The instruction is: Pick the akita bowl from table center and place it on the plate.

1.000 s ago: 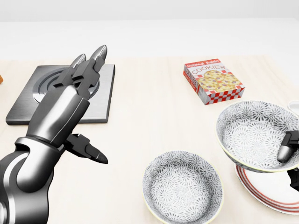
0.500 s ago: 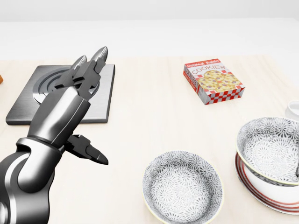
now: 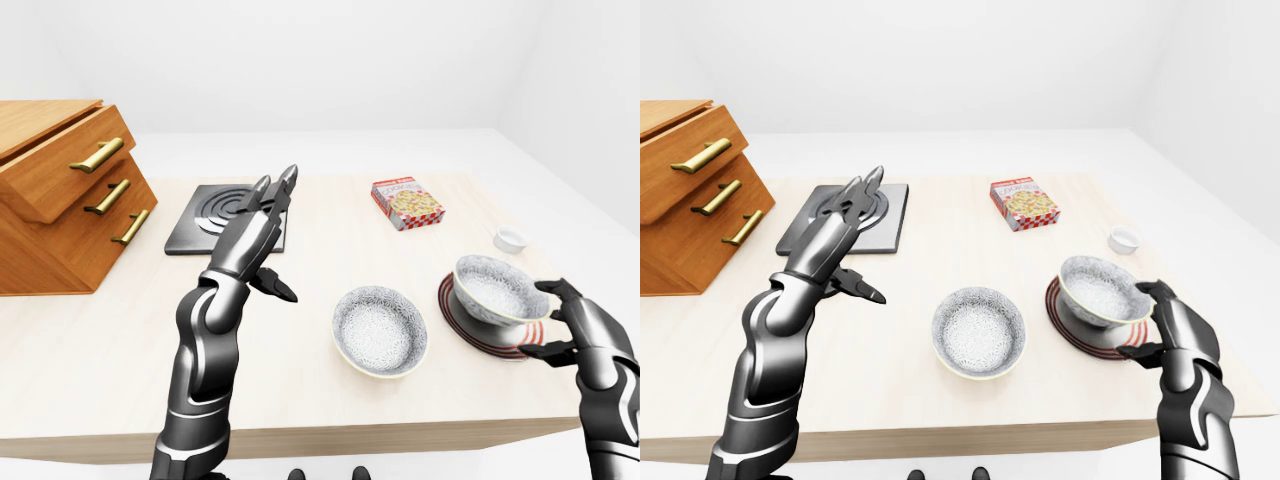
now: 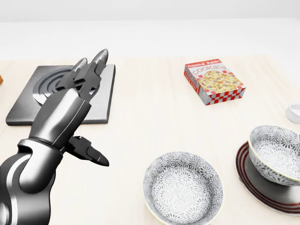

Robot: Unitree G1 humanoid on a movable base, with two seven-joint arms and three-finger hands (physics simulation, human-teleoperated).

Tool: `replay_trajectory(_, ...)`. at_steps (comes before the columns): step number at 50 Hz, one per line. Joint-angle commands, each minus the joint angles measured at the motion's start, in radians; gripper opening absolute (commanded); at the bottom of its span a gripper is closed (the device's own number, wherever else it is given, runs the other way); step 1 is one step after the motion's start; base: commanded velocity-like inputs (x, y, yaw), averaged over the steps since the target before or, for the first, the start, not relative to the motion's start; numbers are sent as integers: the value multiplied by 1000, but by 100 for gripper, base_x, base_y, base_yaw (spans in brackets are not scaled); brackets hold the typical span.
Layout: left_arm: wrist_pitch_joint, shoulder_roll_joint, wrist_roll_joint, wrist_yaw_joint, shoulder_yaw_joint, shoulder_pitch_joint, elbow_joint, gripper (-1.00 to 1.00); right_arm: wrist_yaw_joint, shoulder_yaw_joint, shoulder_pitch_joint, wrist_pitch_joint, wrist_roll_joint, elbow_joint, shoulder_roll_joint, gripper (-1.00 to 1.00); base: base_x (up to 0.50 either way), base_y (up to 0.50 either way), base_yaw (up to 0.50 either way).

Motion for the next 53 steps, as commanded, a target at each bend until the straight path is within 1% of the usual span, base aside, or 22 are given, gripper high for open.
replay_trajectory(1, 0, 0, -1, 2, 0, 2, 2, 100, -12, -3, -6, 0, 32, -17, -3, 100, 0, 0, 0)
replay_trajectory(8, 0, -3, 4, -1, -3, 7, -9, 100, 16, -12, 2, 0, 29, -59, 6, 100, 0, 0, 0)
replay_trajectory(13, 0, -4, 6, -4, -3, 9, -13, 100, 77, -31, 11, 0, 15, -164, 22, 100, 0, 0, 0)
replay_trajectory(15, 0, -6, 7, -5, -5, 9, -17, 100, 164, -57, 32, 0, 30, -273, 39, 100, 0, 0, 0)
replay_trajectory(17, 0, -6, 7, -5, -5, 10, -16, 100, 215, -79, 38, 0, 26, -335, 48, 100, 0, 0, 0)
replay_trajectory(19, 0, -6, 7, -5, -4, 9, -16, 100, 296, -102, 42, 0, 35, -415, 58, 100, 0, 0, 0)
replay_trajectory(20, 0, -6, 6, -8, -2, 10, -23, 100, 367, -129, 41, 0, 57, -496, 60, 100, 0, 0, 0)
replay_trajectory(23, 0, -5, 4, -8, 0, 11, -28, 100, 495, -171, 29, 0, 96, -612, 65, 100, 0, 0, 0)
replay_trajectory(24, 0, -5, 4, -8, -1, 14, -32, 100, 567, -198, 32, 0, 165, -703, 77, 100, 0, 0, 0)
replay_trajectory(27, 0, -6, 4, -11, -1, 15, -41, 100, 567, -222, 27, 0, 216, -819, 82, 100, 0, 0, 0)
replay_trajectory(28, 0, -6, 3, -11, 0, 14, -41, 100, 567, -257, 24, 0, 258, -862, 68, 100, 0, 0, 0)
replay_trajectory(30, 0, -5, 2, -11, 0, 12, -42, 100, 567, -278, 8, 0, 277, -886, 53, 100, 0, 0, 0)
replay_trajectory(32, 0, -5, -1, -12, 3, 9, -44, 100, 567, -327, -31, 0, 370, -920, 35, 100, 0, 0, 0)
replay_trajectory(34, 0, -4, -5, -11, 5, 8, -44, 100, 567, -331, -56, 0, 426, -937, 16, 100, 0, 0, 0)
replay_trajectory(36, 0, -4, -12, -6, 8, 6, -41, 100, 567, -296, -107, 0, 477, -945, 19, 100, 0, 0, 0)
replay_trajectory(37, 0, -3, -13, -6, 7, 6, -41, 100, 567, -291, -102, 0, 491, -946, 13, 100, 0, 0, 0)
replay_trajectory(38, 0, -6, -20, -3, 8, 6, -39, 100, 567, -263, -138, 0, 536, -954, 33, 100, 0, 0, 0)
replay_trajectory(41, 0, -10, -28, 0, 3, 8, -46, 100, 567, -191, -161, 0, 606, -929, 58, 100, 0, 0, 0)
replay_trajectory(42, 0, -13, -33, 1, 2, 9, -50, 100, 508, -138, -172, 0, 617, -897, 87, 100, 0, 0, 0)
replay_trajectory(46, 0, -14, -48, 4, 2, 9, -57, 100, 377, -46, -191, 0, 690, -847, 108, 100, 0, 0, 0)
replay_trajectory(47, 0, -16, -61, 7, 8, 4, -59, 100, 337, -10, -201, 0, 706, -825, 126, 100, 0, 0, 0)
replay_trajectory(53, 0, -13, -113, 36, 20, -5, -70, 100, 180, 65, -245, 0, 806, -763, 152, 100, 0, 0, 0)
